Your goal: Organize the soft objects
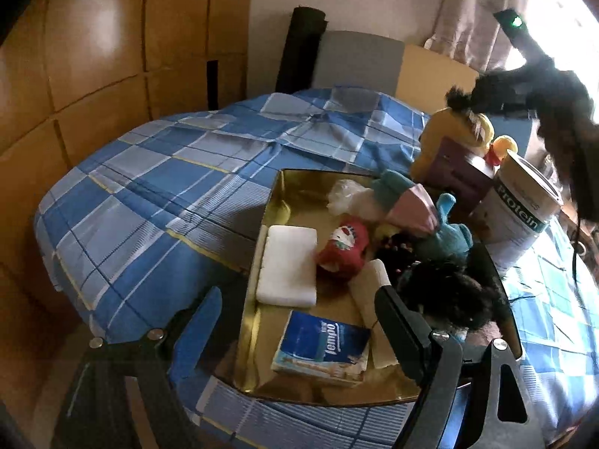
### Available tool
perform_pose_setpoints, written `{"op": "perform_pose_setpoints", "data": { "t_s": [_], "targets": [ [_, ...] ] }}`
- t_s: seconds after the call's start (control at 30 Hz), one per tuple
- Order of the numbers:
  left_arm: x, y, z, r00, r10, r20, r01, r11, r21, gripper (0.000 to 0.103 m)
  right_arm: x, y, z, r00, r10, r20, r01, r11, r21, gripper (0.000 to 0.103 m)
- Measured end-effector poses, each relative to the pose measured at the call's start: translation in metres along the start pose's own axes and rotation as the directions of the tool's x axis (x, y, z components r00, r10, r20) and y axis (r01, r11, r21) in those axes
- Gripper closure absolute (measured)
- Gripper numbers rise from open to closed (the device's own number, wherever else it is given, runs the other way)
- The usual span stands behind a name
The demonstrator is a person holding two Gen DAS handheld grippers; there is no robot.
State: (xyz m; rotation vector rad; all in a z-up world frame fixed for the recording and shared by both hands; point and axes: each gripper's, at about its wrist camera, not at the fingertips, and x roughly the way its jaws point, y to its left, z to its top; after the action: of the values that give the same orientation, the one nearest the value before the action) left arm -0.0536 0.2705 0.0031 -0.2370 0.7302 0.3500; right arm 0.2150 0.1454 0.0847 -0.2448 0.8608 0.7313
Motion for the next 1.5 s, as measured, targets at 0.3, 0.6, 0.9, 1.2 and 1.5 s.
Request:
{"op": "perform_pose_setpoints", "data": {
  "t_s": [0.3, 0.6, 0.9, 1.2, 1.5],
  "targets": [
    [-0.008, 0.006, -0.004, 1.000, 0.020, 0.015, -0.019, 1.000, -0.013, 0.018, 0.030, 0.071, -0.081, 0.964, 0.224, -0.142, -0.220, 0.975, 0.043, 0.083],
    [-0.011, 0.010, -0.008, 0.999, 0.029, 0.019, -0.029, 0.999, -0.027, 0.019, 0.036, 0.101, -0.142, 0.950, 0.226, -0.217, -0.221, 0.974, 0.046, 0.083],
    [-0.014, 0.005, -0.010, 0.999, 0.035, 0.020, -0.035, 0.999, -0.021, 0.016, 0.051, 0.098, -0.156, 0.966, 0.105, -0.237, -0.105, 0.994, 0.014, 0.077],
    [-0.023, 0.002, -0.006, 0.998, 0.043, 0.050, -0.041, 0.999, -0.036, 0.008, 0.007, 0.104, -0.157, 0.990, 0.108, -0.089, -0.107, 0.994, 0.010, 0.051],
    [-0.039, -0.021, -0.005, 0.995, 0.038, 0.090, -0.036, 0.999, -0.021, 0.000, -0.051, 0.079, -0.184, 0.995, -0.056, 0.078, 0.047, 0.993, 0.106, 0.041]
  ]
}}
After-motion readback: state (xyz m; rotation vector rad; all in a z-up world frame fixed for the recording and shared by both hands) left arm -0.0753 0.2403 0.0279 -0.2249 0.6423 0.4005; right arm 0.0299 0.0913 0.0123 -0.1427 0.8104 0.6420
